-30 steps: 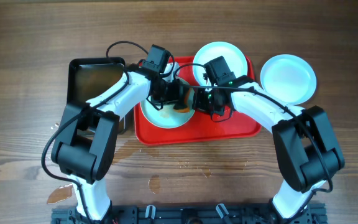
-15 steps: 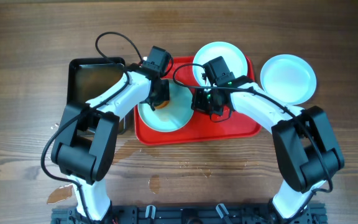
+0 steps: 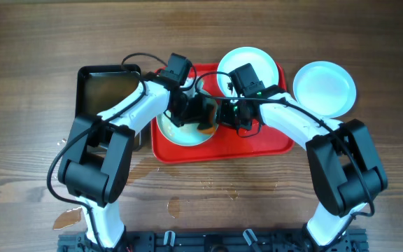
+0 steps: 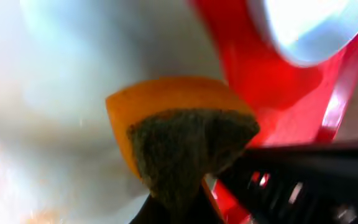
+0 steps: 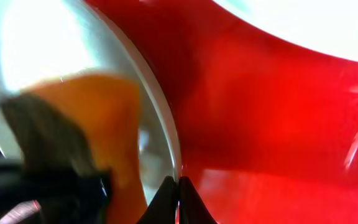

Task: Clean dirty plates on tray and stack at the side
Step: 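Scrub the second plate with the sponge while right gripper holds it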

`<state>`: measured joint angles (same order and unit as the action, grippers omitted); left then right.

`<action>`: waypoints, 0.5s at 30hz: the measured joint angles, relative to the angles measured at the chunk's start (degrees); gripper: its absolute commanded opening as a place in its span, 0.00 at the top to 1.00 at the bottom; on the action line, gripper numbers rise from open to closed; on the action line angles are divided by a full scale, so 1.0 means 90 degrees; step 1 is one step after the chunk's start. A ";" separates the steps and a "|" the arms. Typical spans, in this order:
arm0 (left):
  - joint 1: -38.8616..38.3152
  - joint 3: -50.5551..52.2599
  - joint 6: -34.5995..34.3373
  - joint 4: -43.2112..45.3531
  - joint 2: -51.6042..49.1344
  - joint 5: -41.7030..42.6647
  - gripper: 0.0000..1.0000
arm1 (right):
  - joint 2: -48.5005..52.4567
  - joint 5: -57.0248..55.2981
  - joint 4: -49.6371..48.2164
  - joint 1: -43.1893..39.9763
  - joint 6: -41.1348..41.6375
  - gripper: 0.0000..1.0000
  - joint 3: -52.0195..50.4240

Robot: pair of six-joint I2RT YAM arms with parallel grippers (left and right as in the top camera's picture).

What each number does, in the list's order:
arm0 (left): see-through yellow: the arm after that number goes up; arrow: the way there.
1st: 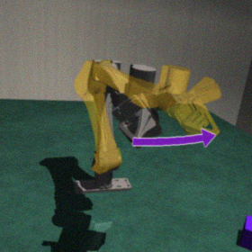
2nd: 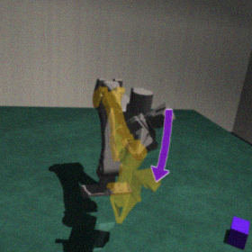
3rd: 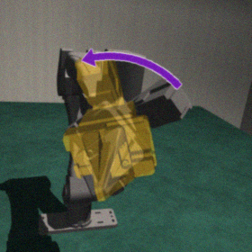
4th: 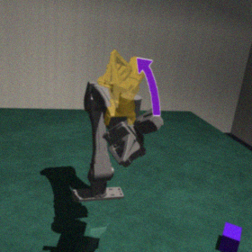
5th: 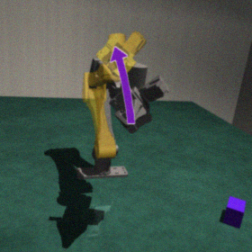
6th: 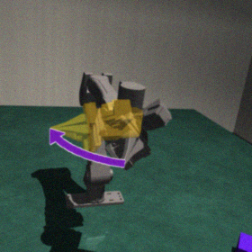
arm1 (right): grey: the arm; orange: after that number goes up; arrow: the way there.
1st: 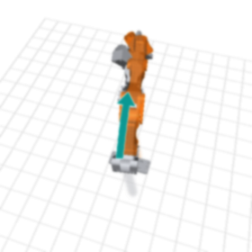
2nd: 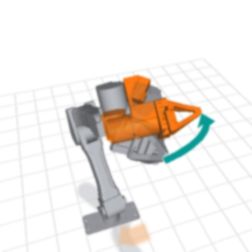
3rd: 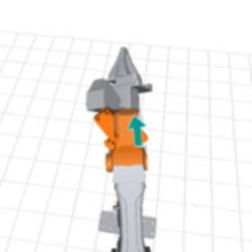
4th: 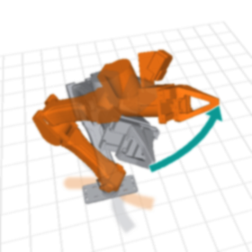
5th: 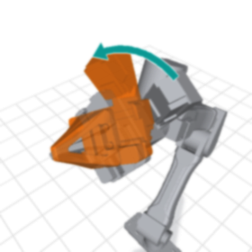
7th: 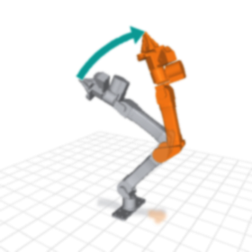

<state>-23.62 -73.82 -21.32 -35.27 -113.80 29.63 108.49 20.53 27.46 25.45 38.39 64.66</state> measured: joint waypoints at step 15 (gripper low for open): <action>-0.0005 -0.0056 -0.0525 -0.0347 0.0007 -0.3565 0.96 | 0.0000 0.0032 -0.0051 0.0002 -0.0002 0.96 0.0000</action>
<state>-23.66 -74.32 -26.04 -38.39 -113.73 -2.46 108.49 20.82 27.00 25.47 38.37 64.66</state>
